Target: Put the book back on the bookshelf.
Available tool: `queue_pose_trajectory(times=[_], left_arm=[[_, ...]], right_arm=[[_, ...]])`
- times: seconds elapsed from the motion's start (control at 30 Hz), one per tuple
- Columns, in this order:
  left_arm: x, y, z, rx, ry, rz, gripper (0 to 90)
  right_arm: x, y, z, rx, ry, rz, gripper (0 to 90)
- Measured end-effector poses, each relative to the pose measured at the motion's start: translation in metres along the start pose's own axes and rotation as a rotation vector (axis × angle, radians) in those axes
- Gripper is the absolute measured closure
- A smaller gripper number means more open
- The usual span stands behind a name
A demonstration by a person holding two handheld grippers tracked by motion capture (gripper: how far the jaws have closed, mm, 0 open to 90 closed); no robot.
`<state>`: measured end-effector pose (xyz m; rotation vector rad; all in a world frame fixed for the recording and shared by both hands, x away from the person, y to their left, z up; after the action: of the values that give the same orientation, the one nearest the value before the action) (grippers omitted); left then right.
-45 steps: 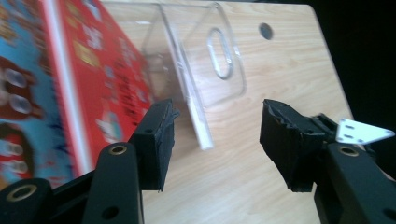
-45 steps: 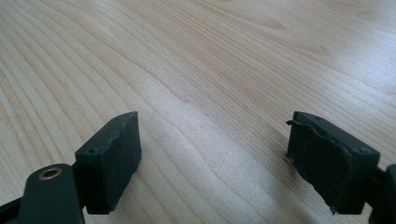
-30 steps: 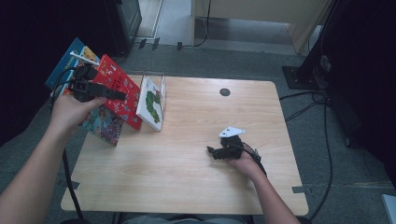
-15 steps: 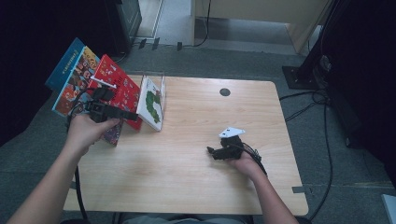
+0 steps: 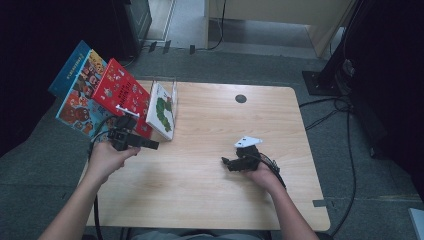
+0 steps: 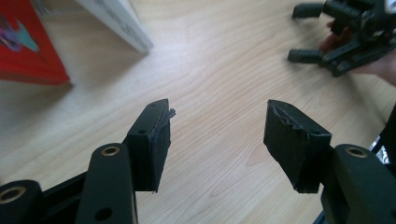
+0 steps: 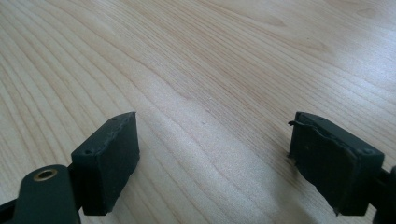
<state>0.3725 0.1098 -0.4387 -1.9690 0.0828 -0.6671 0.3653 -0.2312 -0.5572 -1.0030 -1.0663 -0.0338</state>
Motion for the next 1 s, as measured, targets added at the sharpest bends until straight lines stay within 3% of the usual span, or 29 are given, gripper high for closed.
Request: queue_pose_trajectory(times=[0.3,0.47,0.83,1.0], left_arm=[[-0.016,0.035,-0.004,-0.024,0.003,0.050,41.8],[-0.024,0.051,-0.007,-0.010,0.043,0.051,41.8],[-0.038,0.075,-0.003,-0.026,0.009,0.048,41.3],[-0.043,0.081,0.001,-0.006,0.010,0.053,41.1]], right_arm=[[0.000,0.000,0.000,0.000,-0.002,0.001,15.4],[0.000,0.000,0.000,0.000,-0.001,0.000,15.4],[0.000,0.000,0.000,-0.001,-0.001,0.001,15.4],[0.000,0.000,0.000,0.000,-0.002,0.000,15.4]])
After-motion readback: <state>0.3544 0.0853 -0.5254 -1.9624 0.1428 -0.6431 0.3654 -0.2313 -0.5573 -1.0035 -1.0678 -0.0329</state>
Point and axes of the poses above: each handheld gripper's, and its own axes: y roughly forward along the jaws, x roughly out of its top, z roughly to its left, the point moved 5 cm from there along y, roughly forward along the jaws, and after that the axes turned 7 degrees about x, right-handed, at the moved point
